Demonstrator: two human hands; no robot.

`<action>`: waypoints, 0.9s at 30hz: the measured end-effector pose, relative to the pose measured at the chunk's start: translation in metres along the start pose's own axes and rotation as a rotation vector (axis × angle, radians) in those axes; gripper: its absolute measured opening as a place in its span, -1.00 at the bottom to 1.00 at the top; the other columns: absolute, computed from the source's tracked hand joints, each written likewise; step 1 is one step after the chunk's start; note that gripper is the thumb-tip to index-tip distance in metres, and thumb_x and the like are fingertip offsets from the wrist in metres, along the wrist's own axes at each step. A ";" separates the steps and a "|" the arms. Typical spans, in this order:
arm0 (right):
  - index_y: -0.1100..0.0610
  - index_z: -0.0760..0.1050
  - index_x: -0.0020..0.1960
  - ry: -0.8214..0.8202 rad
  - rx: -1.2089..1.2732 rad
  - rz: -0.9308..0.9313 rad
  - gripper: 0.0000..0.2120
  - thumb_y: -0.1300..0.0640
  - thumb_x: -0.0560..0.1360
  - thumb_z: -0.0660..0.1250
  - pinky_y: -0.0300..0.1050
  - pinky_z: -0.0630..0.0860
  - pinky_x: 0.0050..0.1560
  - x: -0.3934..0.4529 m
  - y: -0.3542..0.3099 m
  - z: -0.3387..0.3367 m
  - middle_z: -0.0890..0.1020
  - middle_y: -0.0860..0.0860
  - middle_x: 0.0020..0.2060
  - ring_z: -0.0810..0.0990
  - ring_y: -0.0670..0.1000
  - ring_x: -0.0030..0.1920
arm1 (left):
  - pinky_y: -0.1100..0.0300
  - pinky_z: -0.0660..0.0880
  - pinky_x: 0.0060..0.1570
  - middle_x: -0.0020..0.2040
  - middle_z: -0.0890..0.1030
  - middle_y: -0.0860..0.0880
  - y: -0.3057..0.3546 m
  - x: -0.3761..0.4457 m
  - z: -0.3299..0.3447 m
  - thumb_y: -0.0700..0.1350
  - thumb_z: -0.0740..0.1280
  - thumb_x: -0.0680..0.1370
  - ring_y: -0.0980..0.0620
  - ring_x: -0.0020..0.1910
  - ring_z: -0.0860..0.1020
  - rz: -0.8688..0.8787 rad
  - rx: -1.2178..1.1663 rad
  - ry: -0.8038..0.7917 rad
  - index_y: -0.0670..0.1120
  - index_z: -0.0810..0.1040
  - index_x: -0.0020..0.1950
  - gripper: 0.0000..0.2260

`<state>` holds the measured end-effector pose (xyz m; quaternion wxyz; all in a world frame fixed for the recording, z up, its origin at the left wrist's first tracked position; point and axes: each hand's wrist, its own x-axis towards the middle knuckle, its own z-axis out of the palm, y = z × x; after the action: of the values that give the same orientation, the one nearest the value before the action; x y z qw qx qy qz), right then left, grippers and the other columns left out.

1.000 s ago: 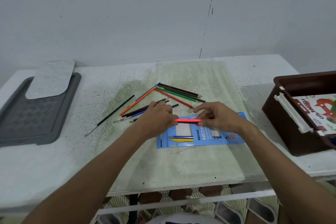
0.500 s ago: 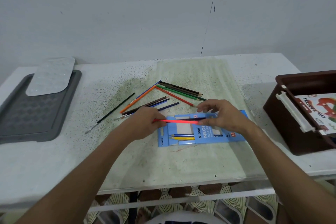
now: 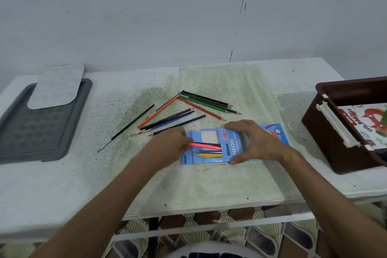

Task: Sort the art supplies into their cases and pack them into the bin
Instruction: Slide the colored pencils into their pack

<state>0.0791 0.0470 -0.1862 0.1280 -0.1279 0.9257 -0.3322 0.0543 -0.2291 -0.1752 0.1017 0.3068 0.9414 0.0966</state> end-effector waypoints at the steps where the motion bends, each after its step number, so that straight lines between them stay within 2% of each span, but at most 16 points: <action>1: -0.04 0.36 0.38 0.007 -0.013 -0.008 -0.11 -0.12 0.13 0.63 -0.15 0.26 0.39 0.000 0.000 0.001 0.35 -0.17 0.30 0.24 -0.17 0.34 | 0.20 0.41 0.01 0.19 0.44 -0.04 0.007 0.002 0.003 -0.08 0.18 0.63 0.02 0.09 0.47 0.024 -0.043 -0.004 -0.05 0.45 0.38 -0.67; 5: 0.00 0.34 0.41 0.037 -0.088 -0.001 -0.06 -0.20 0.12 0.61 -0.12 0.19 0.41 -0.003 0.004 -0.001 0.29 -0.14 0.36 0.16 -0.14 0.39 | 0.28 0.39 0.16 0.31 0.37 0.00 0.008 -0.006 0.004 -0.10 0.26 0.57 0.08 0.22 0.42 0.014 -0.271 -0.027 -0.13 0.35 0.45 -0.55; 7: 0.00 0.32 0.42 0.044 -0.113 0.004 -0.04 -0.22 0.12 0.60 -0.12 0.18 0.41 -0.005 0.007 -0.002 0.30 -0.14 0.35 0.17 -0.14 0.37 | 0.34 0.32 0.14 0.33 0.37 0.00 -0.001 -0.013 0.002 -0.09 0.29 0.56 0.07 0.24 0.42 -0.032 -0.276 -0.006 -0.12 0.37 0.44 -0.56; 11: -0.01 0.30 0.43 0.061 -0.117 0.001 -0.03 -0.23 0.12 0.60 -0.16 0.17 0.37 -0.007 0.010 0.000 0.33 -0.15 0.34 0.18 -0.16 0.35 | 0.35 0.31 0.01 0.19 0.52 -0.02 -0.006 -0.015 0.003 -0.08 0.22 0.62 0.06 0.10 0.49 -0.057 -0.177 -0.015 -0.05 0.50 0.34 -0.70; 15: -0.02 0.30 0.43 0.063 -0.113 -0.009 -0.04 -0.21 0.13 0.60 -0.22 0.16 0.32 -0.005 0.008 0.002 0.31 -0.23 0.29 0.18 -0.19 0.33 | 0.11 0.47 -0.06 -0.03 0.63 -0.06 0.008 -0.002 0.004 -0.07 0.29 0.58 -0.01 -0.06 0.56 -0.023 -0.210 -0.023 -0.09 0.68 0.06 -0.80; 17: -0.02 0.30 0.43 0.066 -0.117 -0.009 -0.04 -0.21 0.13 0.60 -0.23 0.15 0.31 -0.005 0.008 0.002 0.30 -0.25 0.27 0.18 -0.19 0.32 | 0.18 0.46 -0.17 -0.06 0.64 -0.02 0.013 0.002 0.002 -0.03 0.33 0.56 0.04 -0.12 0.56 -0.046 -0.228 -0.035 -0.07 0.69 0.02 -0.81; 20: -0.03 0.30 0.42 0.064 -0.116 -0.016 -0.04 -0.22 0.12 0.60 -0.23 0.16 0.31 -0.006 0.010 0.003 0.30 -0.26 0.28 0.18 -0.20 0.33 | 0.29 0.40 -0.24 -0.07 0.61 0.08 0.009 0.004 -0.005 0.01 0.33 0.56 0.11 -0.14 0.53 -0.070 -0.326 -0.091 -0.01 0.67 0.08 -0.80; 22: -0.04 0.31 0.42 0.056 -0.106 -0.018 -0.05 -0.24 0.12 0.59 -0.23 0.18 0.30 -0.005 0.012 0.003 0.31 -0.27 0.28 0.19 -0.20 0.33 | 0.32 0.36 -0.22 0.00 0.57 0.06 0.004 0.008 -0.010 0.00 0.27 0.59 0.13 -0.10 0.49 -0.071 -0.334 -0.107 0.03 0.59 0.22 -0.76; 25: -0.07 0.30 0.41 0.048 -0.104 -0.021 -0.05 -0.26 0.11 0.58 -0.22 0.18 0.30 -0.004 0.014 0.003 0.32 -0.27 0.29 0.18 -0.20 0.33 | 0.21 0.39 -0.15 0.02 0.37 0.03 0.007 0.023 -0.012 -0.08 0.17 0.62 0.06 -0.04 0.43 -0.055 -0.192 -0.197 0.14 0.35 0.43 -0.62; 27: -0.13 0.30 0.40 0.043 -0.092 -0.023 -0.06 -0.28 0.10 0.57 -0.21 0.18 0.30 -0.004 0.015 0.003 0.32 -0.25 0.30 0.19 -0.19 0.33 | 0.12 0.48 -0.17 0.02 0.30 0.03 0.012 0.029 -0.013 -0.10 0.15 0.61 0.01 -0.01 0.47 -0.048 -0.104 -0.279 0.16 0.31 0.44 -0.59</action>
<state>0.0818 0.0576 -0.1974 0.0983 -0.1373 0.9409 -0.2935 0.0348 -0.2037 -0.1640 0.2495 0.2891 0.9188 0.0995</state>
